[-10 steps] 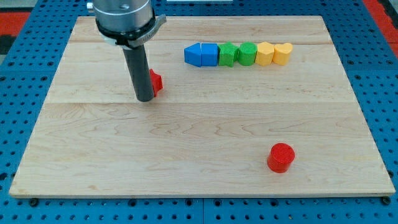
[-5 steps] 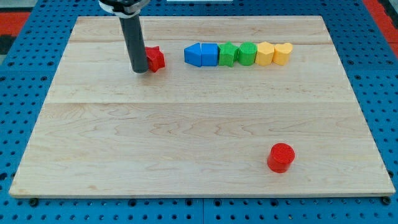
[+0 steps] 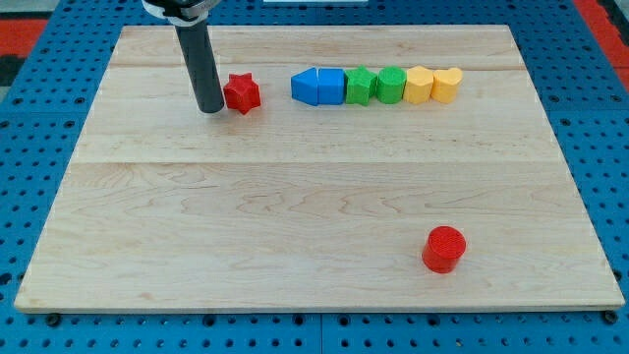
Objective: Move the red star left to the blue triangle
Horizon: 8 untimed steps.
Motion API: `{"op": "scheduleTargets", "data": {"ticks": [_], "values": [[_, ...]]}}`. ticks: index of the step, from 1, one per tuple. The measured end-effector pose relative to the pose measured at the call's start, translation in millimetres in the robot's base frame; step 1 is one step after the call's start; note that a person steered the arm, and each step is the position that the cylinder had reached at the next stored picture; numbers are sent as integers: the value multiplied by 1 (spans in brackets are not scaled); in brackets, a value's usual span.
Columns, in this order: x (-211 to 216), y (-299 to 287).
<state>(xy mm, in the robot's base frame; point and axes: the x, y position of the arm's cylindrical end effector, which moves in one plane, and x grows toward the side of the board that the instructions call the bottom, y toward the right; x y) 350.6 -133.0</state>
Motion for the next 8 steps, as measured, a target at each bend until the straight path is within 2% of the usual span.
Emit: {"op": "scheduleTargets", "data": {"ticks": [3,4,6,8], "values": [[-26,3],[-26,0],[0,-3],[-13,-3]]}}
